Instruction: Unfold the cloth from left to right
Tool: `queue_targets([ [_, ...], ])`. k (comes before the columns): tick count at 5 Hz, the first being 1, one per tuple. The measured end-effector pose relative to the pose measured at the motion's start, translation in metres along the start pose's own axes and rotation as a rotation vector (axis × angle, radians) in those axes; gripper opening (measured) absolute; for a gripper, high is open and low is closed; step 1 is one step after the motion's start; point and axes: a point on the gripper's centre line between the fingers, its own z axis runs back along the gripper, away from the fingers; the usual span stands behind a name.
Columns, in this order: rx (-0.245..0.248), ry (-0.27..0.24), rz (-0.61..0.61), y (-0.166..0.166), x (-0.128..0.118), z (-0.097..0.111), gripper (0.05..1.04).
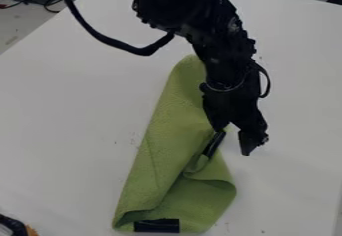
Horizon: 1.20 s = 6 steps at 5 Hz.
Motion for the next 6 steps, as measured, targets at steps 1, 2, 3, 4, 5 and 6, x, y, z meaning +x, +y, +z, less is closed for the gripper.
queue_targets([
  [1, -0.019, -0.002, 0.019, 0.004, -0.005, -0.006, 0.908],
  [2, -0.031, -0.014, 0.022, 0.006, -0.006, -0.008, 0.9],
  [3, -0.041, -0.014, 0.03, 0.008, -0.008, -0.013, 0.823],
  [4, -0.045, -0.025, 0.039, 0.013, -0.008, -0.015, 0.52],
  [5, -0.043, -0.031, 0.027, 0.014, -0.007, -0.016, 0.254],
  [6, -0.037, -0.016, 0.022, 0.015, -0.008, -0.016, 0.101],
])
